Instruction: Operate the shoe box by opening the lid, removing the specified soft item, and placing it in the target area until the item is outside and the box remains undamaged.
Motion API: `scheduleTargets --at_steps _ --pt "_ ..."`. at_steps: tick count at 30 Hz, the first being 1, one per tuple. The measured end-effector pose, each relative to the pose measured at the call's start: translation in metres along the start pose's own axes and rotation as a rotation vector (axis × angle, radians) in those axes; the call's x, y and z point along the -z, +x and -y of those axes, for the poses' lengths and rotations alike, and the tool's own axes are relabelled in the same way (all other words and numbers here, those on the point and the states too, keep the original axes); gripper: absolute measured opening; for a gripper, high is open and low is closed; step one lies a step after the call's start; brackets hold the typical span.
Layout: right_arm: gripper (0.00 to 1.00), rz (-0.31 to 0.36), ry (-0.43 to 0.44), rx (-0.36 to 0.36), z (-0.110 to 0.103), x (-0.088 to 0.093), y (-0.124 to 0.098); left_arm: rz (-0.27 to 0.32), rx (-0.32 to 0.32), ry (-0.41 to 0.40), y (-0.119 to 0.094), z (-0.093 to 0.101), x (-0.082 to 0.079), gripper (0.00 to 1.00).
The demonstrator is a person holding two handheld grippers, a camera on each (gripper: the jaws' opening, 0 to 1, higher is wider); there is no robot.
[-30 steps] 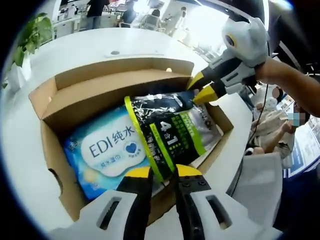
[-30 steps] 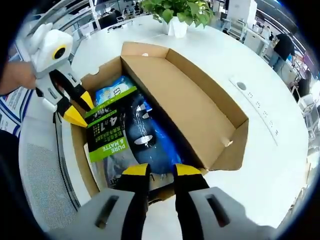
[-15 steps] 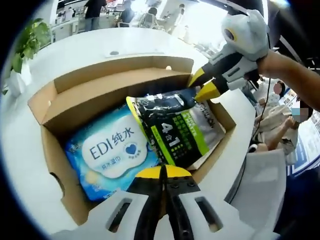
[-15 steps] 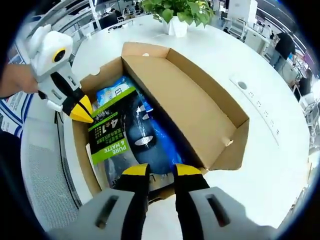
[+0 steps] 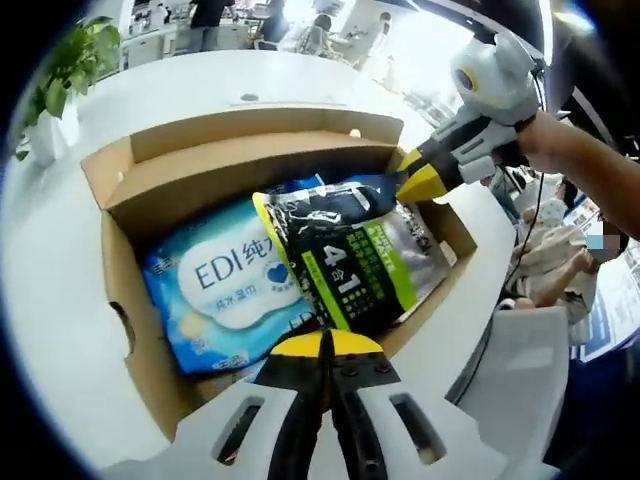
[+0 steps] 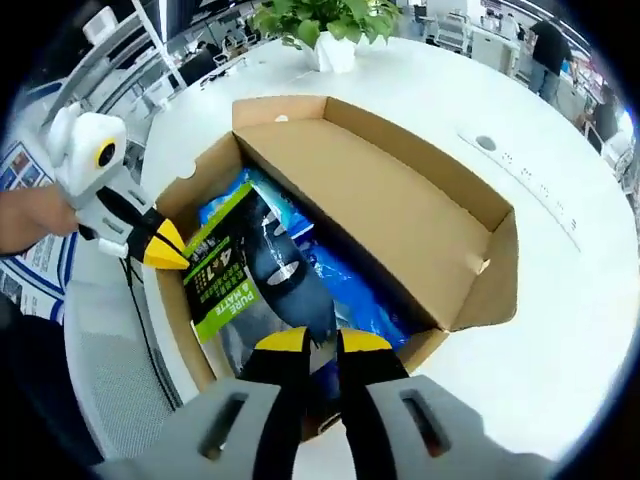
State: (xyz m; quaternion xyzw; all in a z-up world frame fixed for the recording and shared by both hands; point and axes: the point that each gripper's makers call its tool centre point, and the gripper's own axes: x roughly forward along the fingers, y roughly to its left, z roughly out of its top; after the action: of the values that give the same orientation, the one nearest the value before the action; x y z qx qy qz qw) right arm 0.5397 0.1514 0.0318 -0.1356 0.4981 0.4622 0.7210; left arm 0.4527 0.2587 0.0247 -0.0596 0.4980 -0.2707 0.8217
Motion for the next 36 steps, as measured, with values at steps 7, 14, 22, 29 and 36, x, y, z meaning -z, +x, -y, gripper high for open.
scheduleTargets --at_steps 7,14,22,29,36 --pt "0.00 0.048 0.065 0.017 0.004 -0.001 0.004 0.007 0.008 0.002 0.000 0.001 -0.001 0.00" --pt "0.00 0.069 0.115 0.014 0.003 -0.004 0.001 0.006 0.007 0.002 -0.003 0.003 -0.002 0.00" --pt "0.00 0.108 0.143 0.012 -0.004 -0.011 -0.015 0.031 0.003 0.015 -0.016 0.007 -0.010 0.00" --pt "0.00 0.142 0.159 0.004 -0.016 -0.018 -0.029 0.047 0.002 0.024 -0.027 0.012 -0.015 0.00" --pt "0.00 0.166 0.162 0.009 -0.018 -0.025 -0.045 0.071 0.005 0.036 -0.036 0.020 -0.026 0.00"
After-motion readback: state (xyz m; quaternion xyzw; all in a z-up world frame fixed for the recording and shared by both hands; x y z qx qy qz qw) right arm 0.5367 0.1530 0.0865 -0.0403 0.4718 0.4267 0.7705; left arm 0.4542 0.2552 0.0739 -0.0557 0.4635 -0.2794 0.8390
